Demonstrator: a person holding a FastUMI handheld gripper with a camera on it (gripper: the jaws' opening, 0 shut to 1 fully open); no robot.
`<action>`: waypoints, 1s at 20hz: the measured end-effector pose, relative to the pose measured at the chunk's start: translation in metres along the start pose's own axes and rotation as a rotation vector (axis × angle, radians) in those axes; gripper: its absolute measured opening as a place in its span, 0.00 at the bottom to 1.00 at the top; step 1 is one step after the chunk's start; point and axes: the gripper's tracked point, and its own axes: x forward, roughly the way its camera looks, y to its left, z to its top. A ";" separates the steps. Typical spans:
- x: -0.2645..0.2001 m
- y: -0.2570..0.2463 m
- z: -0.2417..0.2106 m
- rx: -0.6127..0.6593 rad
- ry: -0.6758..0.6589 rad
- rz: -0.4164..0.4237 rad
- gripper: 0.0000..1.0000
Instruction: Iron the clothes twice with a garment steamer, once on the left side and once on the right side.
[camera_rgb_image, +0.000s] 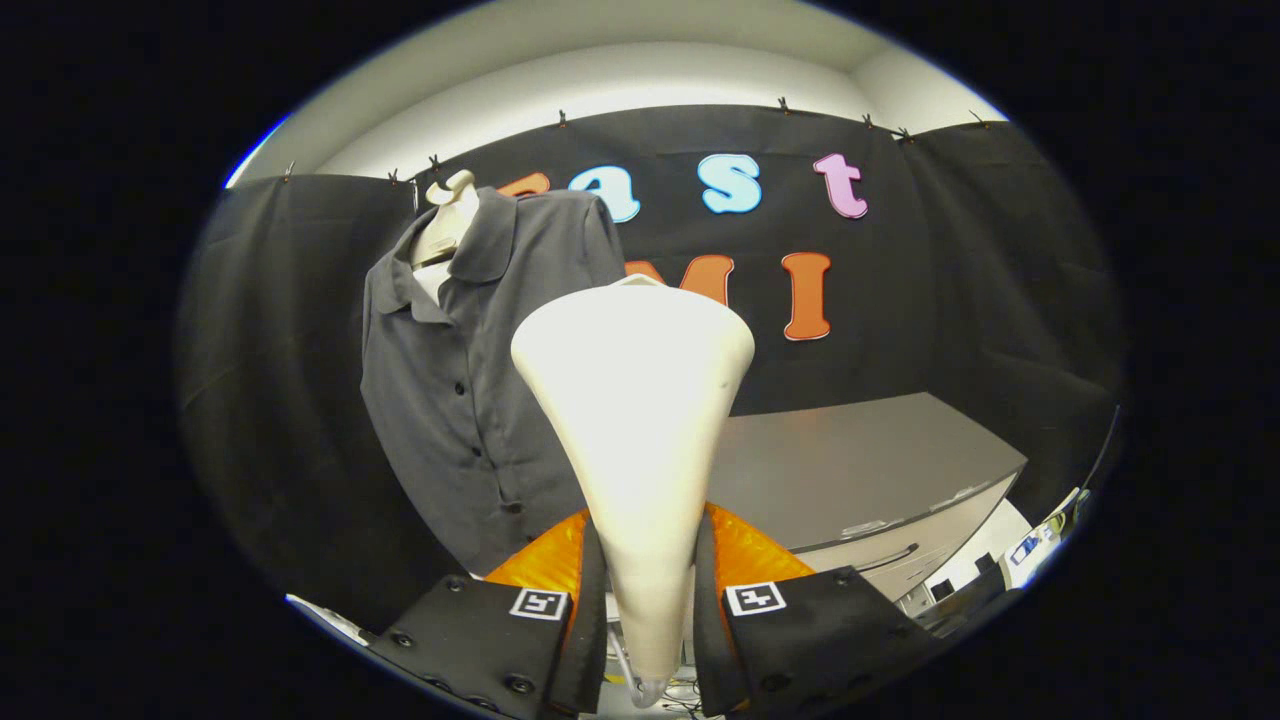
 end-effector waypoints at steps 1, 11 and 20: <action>-0.007 -0.007 0.010 0.003 -0.016 -0.001 0.43; -0.017 -0.048 0.051 0.045 -0.110 -0.055 0.43; -0.017 -0.061 0.066 0.050 -0.130 -0.066 0.43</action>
